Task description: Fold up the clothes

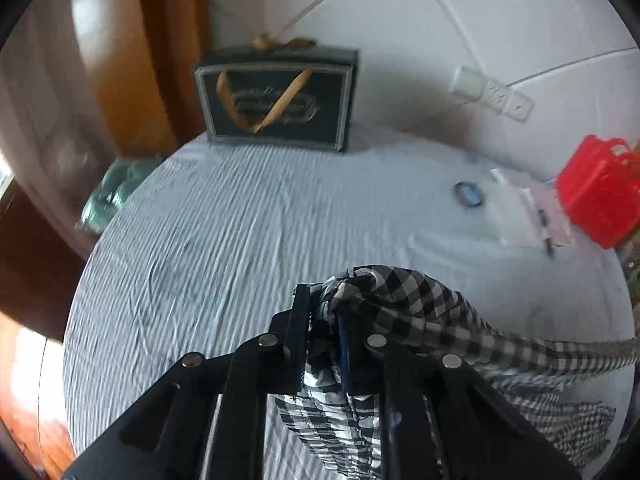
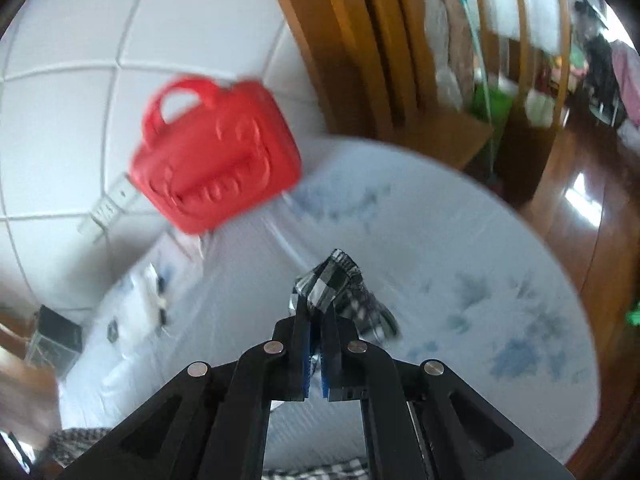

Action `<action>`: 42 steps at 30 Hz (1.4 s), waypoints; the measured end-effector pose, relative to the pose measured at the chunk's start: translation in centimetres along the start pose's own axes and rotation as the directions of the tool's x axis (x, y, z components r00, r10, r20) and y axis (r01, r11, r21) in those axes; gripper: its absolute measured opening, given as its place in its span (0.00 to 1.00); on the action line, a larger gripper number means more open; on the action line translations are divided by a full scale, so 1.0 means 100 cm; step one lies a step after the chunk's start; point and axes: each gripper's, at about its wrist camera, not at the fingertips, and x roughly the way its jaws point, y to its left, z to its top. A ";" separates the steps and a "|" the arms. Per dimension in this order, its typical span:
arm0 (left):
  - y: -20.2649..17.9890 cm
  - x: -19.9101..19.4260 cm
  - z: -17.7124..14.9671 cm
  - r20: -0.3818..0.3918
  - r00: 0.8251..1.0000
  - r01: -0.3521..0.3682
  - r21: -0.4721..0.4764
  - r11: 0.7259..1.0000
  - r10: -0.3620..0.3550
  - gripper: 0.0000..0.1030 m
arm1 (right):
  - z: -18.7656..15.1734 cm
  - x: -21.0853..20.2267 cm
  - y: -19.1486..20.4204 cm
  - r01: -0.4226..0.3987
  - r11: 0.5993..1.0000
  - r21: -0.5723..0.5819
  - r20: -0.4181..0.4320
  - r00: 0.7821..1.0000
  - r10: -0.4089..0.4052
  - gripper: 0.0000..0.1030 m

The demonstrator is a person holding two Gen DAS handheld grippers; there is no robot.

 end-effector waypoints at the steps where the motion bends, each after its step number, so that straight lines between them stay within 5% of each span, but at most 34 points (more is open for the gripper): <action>1: -0.003 0.003 0.007 0.000 1.000 0.006 0.005 1.000 -0.006 0.12 | 0.009 0.000 0.005 0.007 1.000 -0.007 0.001 1.000 -0.007 0.03; 4: -0.012 0.026 0.028 -0.025 1.000 0.006 0.009 1.000 -0.006 0.12 | 0.035 0.014 0.017 0.032 0.999 -0.022 -0.018 0.999 -0.032 0.03; 7: -0.023 0.066 0.047 -0.076 0.997 -0.006 0.002 1.000 0.006 0.12 | 0.057 0.074 0.029 0.042 0.999 -0.019 -0.077 0.996 -0.044 0.05; 10: -0.035 0.102 0.056 -0.180 0.983 0.018 -0.023 1.000 -0.021 0.13 | 0.061 0.127 0.039 0.082 0.997 0.009 -0.128 0.989 -0.080 0.38; 12: -0.041 0.106 0.055 -0.217 0.975 0.051 -0.019 0.999 -0.054 0.27 | 0.056 0.137 0.047 0.061 0.998 0.002 -0.134 0.989 -0.060 0.57; 13: -0.044 0.100 0.054 -0.210 0.976 0.063 0.002 0.998 -0.062 0.33 | 0.051 0.137 0.049 0.052 0.999 -0.013 -0.134 0.990 -0.053 0.58; 15: -0.045 0.089 0.049 -0.200 0.977 0.078 0.032 0.996 -0.070 0.71 | 0.039 0.134 0.050 0.050 0.998 -0.049 -0.138 0.989 -0.057 0.61; 17: -0.042 0.069 0.038 -0.182 0.980 0.094 0.056 0.994 -0.083 0.81 | 0.025 0.127 0.043 0.052 0.997 -0.062 -0.148 0.987 -0.061 0.65; 24: -0.005 0.044 -0.036 -0.243 0.968 0.081 0.060 0.995 -0.064 0.81 | -0.060 0.094 -0.020 0.138 0.986 -0.094 -0.263 0.952 -0.158 0.69; 31: 0.023 0.059 -0.118 -0.336 0.936 0.101 -0.040 0.994 -0.109 0.81 | -0.140 0.053 -0.102 0.210 0.978 -0.015 -0.372 0.906 -0.201 0.69; 38: -0.007 0.072 -0.140 -0.319 0.942 0.099 -0.029 0.995 -0.103 0.81 | -0.171 0.023 -0.155 0.259 0.965 0.047 -0.399 0.890 -0.220 0.82; 42: -0.032 0.082 -0.148 -0.361 0.923 0.143 -0.004 0.990 -0.135 0.75 | -0.185 0.034 -0.156 0.224 0.974 0.020 -0.420 0.886 -0.195 0.87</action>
